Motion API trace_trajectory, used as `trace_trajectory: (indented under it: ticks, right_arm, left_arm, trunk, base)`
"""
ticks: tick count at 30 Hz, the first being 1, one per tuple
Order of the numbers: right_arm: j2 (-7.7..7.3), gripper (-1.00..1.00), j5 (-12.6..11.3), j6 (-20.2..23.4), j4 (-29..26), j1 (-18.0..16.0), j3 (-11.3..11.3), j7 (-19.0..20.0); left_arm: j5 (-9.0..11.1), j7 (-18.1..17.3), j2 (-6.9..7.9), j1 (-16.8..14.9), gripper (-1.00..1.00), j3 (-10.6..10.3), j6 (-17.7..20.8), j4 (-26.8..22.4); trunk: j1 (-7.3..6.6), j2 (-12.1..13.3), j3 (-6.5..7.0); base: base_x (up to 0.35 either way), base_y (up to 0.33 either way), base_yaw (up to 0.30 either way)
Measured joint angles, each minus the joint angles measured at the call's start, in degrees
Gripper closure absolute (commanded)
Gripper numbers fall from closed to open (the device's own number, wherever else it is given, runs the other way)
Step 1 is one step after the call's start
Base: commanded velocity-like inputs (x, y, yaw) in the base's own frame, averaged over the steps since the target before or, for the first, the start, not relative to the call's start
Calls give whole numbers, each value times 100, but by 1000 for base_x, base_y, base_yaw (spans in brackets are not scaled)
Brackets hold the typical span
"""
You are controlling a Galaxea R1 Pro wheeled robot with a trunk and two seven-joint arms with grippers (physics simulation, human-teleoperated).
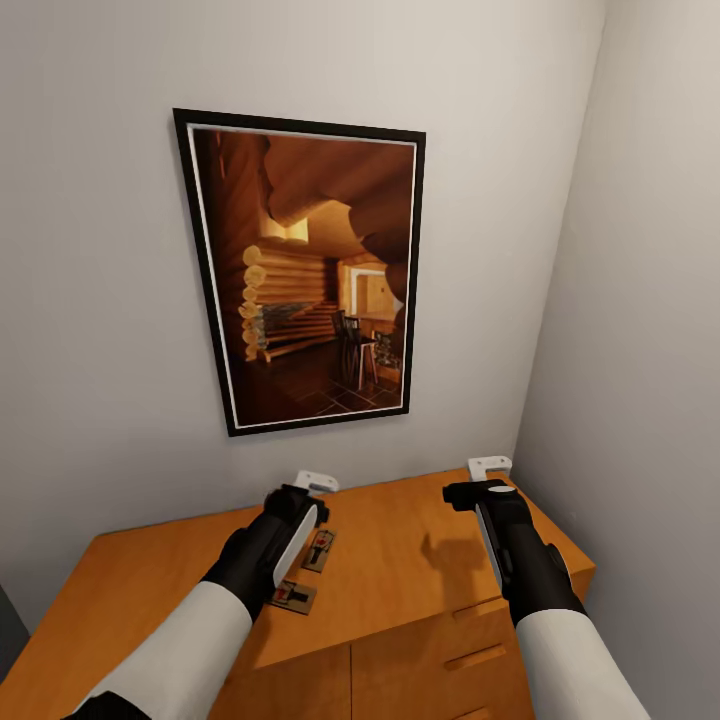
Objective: Take the four mousetraps from the cabinet in the bathroom and place them on the bathroom floor. Make sure all four end up on the same floor surface, and ensure that at least two of them are either under or directly next to the same bathroom sink.
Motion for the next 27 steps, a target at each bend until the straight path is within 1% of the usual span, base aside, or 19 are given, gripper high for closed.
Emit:
trace_trajectory:
  ticks: [3,4,7,13,19,27]
  right_arm:
    - [0,-100,3,1,0,0,0,-1]
    - [0,-100,2,1,0,0,0,-1]
    - [0,-100,3,2,1,0,0,-1]
    - [-1,-100,1,0,7,0,0,-1]
    - [-1,-100,3,1,15,0,0,-7]
    - [0,-100,7,1,19,0,0,-9]
  left_arm:
    - [132,-4,0,-5,-100,-7,64,10]
    - [182,-15,0,-7,-100,-11,159,15]
    - [231,-34,0,-9,-100,-22,348,27]
    - [277,-67,0,-12,-100,-116,591,78]
    - [285,-130,0,-17,-100,-231,646,101]
    - [290,-161,0,-19,-100,-281,658,105]
  trunk:
    - [0,0,0]
    - [0,0,0]
    - [0,0,0]
    - [0,0,0]
    - [0,0,0]
    - [0,0,0]
  base:
    - [0,0,0]
    - [0,0,0]
    - [0,0,0]
    - [0,0,0]
    - [0,0,0]
    - [0,0,0]
